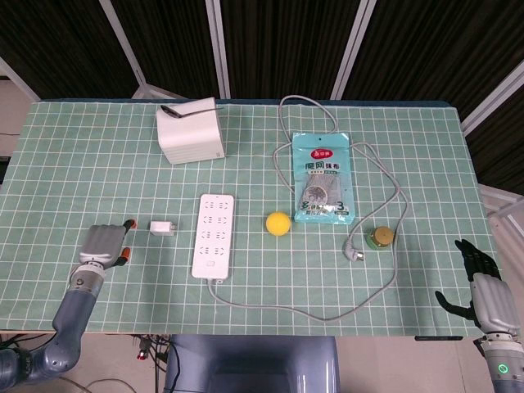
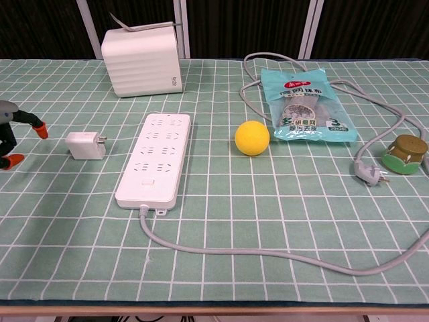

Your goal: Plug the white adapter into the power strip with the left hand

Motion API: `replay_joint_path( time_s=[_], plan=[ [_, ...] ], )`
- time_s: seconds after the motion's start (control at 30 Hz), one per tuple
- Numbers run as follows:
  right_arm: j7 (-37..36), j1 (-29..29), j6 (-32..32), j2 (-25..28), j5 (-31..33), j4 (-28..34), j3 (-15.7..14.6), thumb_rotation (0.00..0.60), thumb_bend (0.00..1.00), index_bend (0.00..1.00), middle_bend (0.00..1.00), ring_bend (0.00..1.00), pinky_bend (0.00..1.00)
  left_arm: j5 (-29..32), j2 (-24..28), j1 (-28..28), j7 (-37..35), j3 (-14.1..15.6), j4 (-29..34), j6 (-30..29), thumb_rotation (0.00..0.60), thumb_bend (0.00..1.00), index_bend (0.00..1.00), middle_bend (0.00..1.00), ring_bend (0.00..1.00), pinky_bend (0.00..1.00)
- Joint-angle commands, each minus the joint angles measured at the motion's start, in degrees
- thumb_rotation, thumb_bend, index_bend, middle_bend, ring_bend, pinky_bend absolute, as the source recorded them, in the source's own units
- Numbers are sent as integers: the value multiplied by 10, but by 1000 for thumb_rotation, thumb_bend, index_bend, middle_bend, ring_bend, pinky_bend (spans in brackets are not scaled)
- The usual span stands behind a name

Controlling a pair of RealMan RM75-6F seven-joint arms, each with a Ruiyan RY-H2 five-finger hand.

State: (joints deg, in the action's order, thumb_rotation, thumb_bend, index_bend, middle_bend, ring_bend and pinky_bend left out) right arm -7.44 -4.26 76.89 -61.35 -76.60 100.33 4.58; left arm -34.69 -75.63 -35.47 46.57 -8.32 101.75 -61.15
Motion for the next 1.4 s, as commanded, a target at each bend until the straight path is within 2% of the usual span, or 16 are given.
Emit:
replay_joint_path(
  time_s=[0.03, 0.4, 0.87, 1.4],
  plan=[
    [0, 0, 0, 0, 0, 0, 0, 600, 341, 0, 0, 0, 0, 6, -9, -8, 1, 1, -4, 1, 600, 446, 239, 787, 723, 712],
    [-2, 0, 0, 1, 1, 1, 0, 600, 340, 0, 0, 0, 0, 17, -36, -37, -3, 5, -3, -11, 600, 447, 238, 775, 718, 712],
    [-1, 1, 0, 1, -1, 2, 0, 600, 340, 0, 0, 0, 0, 3, -31, -58, -8, 13, 32, -31, 600, 447, 238, 777, 718, 712],
    [-4, 1, 2, 1, -4, 2, -1, 600, 339, 0, 0, 0, 0, 18, -42, -84, -5, 19, 39, -37, 600, 447, 238, 777, 718, 712]
  ],
)
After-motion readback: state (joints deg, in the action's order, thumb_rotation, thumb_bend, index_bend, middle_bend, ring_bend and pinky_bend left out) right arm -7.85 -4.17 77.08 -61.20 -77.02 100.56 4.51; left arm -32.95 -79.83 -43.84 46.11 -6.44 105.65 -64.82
